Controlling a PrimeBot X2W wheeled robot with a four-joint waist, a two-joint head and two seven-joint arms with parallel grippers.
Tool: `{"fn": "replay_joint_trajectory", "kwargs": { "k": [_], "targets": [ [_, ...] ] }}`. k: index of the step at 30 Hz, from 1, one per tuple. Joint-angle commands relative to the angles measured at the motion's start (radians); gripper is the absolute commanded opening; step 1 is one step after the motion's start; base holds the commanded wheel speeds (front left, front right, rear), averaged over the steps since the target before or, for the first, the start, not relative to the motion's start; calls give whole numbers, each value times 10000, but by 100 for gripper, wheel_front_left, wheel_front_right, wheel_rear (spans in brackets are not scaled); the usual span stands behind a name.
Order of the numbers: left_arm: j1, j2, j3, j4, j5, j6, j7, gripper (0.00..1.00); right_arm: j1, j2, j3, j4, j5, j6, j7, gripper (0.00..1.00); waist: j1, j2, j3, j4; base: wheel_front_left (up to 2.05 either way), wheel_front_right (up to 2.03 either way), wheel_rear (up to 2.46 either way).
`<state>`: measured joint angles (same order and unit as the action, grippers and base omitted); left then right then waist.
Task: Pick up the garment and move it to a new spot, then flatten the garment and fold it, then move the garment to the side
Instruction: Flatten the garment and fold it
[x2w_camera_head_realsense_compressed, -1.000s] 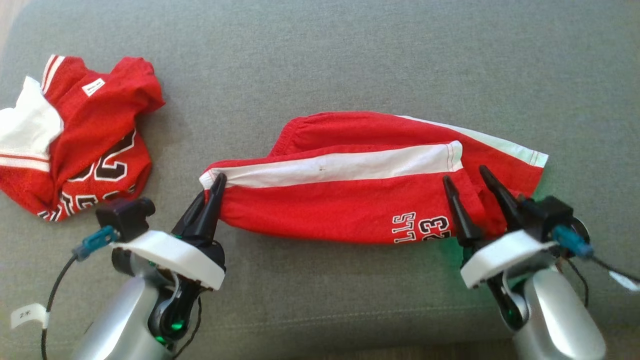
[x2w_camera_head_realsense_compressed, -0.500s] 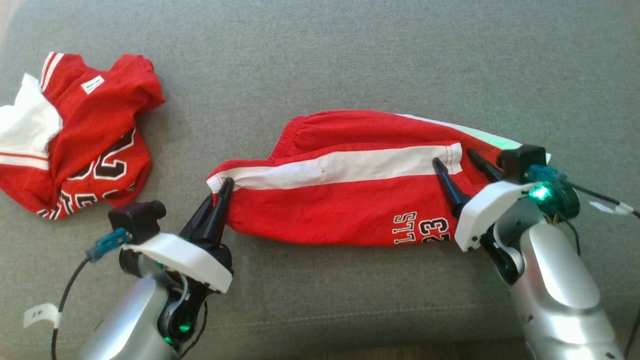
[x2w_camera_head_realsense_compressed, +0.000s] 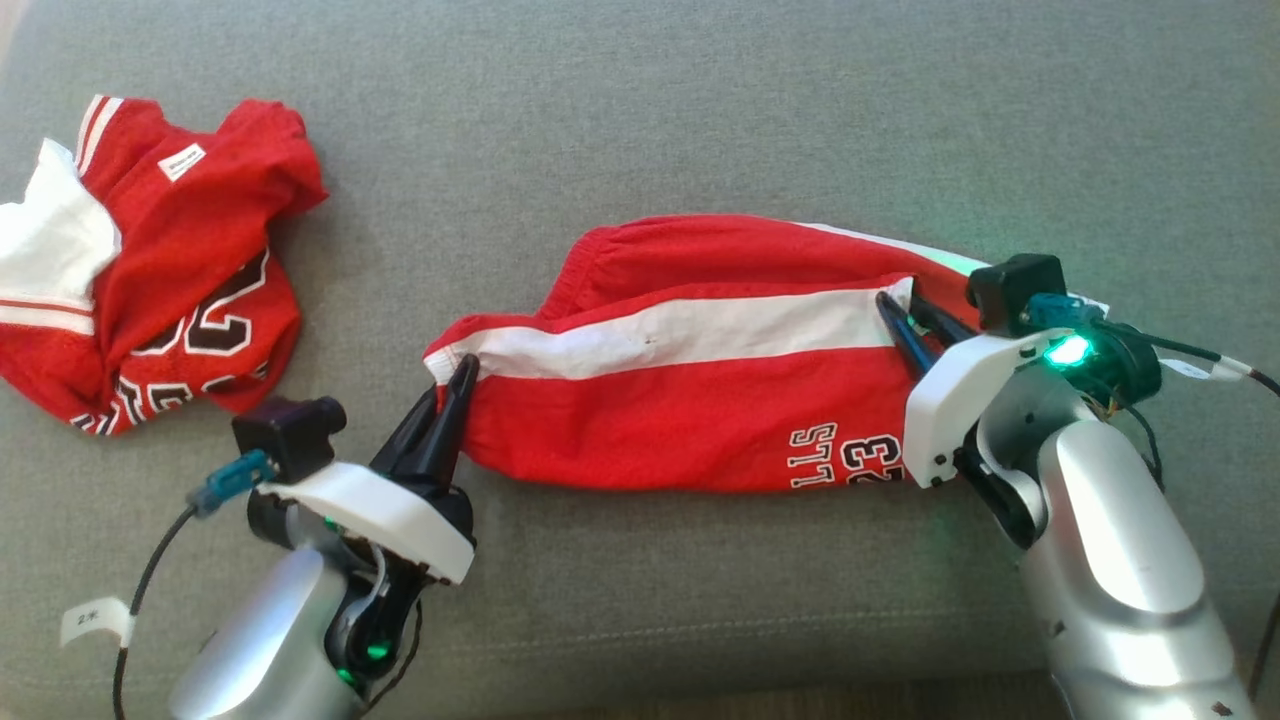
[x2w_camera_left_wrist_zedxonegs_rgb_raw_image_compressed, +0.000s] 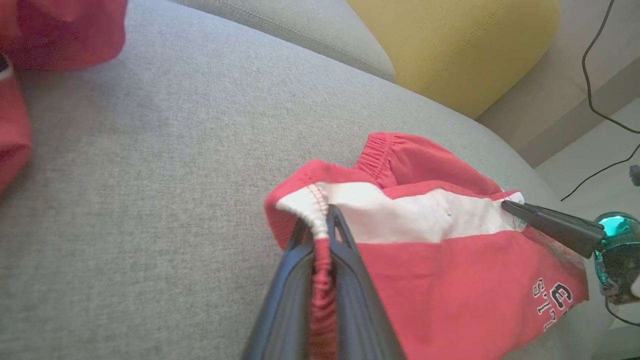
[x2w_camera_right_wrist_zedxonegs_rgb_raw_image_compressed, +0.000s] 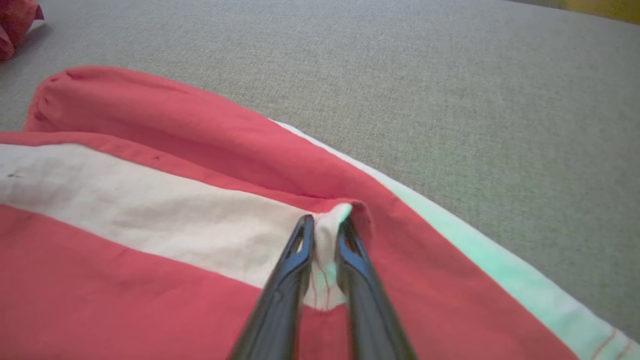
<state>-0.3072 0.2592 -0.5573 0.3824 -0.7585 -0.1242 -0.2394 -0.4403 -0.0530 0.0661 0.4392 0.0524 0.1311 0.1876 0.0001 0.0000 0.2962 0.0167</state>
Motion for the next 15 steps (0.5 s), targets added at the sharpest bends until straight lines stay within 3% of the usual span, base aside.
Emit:
{"fn": "replay_joint_trajectory", "kwargs": {
  "k": [1,3,11,15],
  "targets": [
    [-419,168,308,-225,44,-62,-109,0,-34,28,209,-438,-28,-4,84,16,-1,0,-5,6,0,0,0],
    [-439,174,279,-209,50,-62,-121,0,48,28,214,-570,-4,-4,219,0,-1,0,-16,18,0,0,0],
    [-478,232,451,-414,103,-63,-187,0,385,28,-321,-1387,6,-4,64,0,-1,0,-280,54,0,0,0],
    [-551,238,684,-1323,-590,-64,-206,0,482,28,-801,-2019,467,-4,-45,0,-1,0,-519,17,0,0,0]
  ]
}}
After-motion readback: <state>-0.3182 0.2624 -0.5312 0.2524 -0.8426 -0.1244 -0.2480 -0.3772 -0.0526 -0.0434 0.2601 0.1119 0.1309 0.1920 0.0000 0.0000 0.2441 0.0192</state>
